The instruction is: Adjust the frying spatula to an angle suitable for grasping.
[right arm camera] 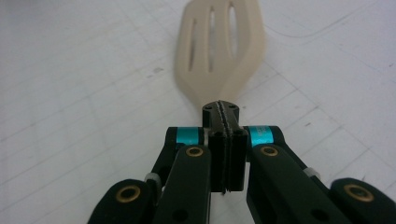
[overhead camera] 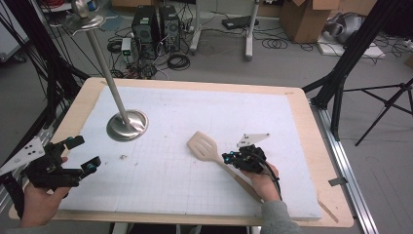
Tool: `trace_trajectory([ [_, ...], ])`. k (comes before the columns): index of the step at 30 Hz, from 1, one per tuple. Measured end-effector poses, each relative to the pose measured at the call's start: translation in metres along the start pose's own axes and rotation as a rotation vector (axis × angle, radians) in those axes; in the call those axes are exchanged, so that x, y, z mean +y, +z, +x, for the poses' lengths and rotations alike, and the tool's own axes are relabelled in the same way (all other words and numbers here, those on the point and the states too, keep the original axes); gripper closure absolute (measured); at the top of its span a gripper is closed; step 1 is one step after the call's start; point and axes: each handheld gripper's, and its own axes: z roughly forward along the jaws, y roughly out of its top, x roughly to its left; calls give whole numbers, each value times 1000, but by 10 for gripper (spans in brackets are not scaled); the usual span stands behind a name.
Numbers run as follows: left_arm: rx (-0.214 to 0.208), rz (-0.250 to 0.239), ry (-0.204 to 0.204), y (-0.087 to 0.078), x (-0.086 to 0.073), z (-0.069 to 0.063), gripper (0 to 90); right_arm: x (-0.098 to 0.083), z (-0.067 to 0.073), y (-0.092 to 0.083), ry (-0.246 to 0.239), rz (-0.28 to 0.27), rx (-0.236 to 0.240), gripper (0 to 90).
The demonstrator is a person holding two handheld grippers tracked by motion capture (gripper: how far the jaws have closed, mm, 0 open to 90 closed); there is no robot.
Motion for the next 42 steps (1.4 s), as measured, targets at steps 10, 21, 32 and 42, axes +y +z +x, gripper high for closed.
trace_trajectory([
  [10,-6,-6,-3,3,1,1,17,-12,24,-4,-47,103,33,900],
  [21,-12,3,-2,7,0,1,17,-24,19,-13,-47,130,-14,900],
  [32,-8,2,0,5,0,0,17,-23,13,-14,-63,140,-48,900],
  [42,-4,1,-4,2,-1,-1,17,-24,-5,-17,-42,124,-147,900],
])
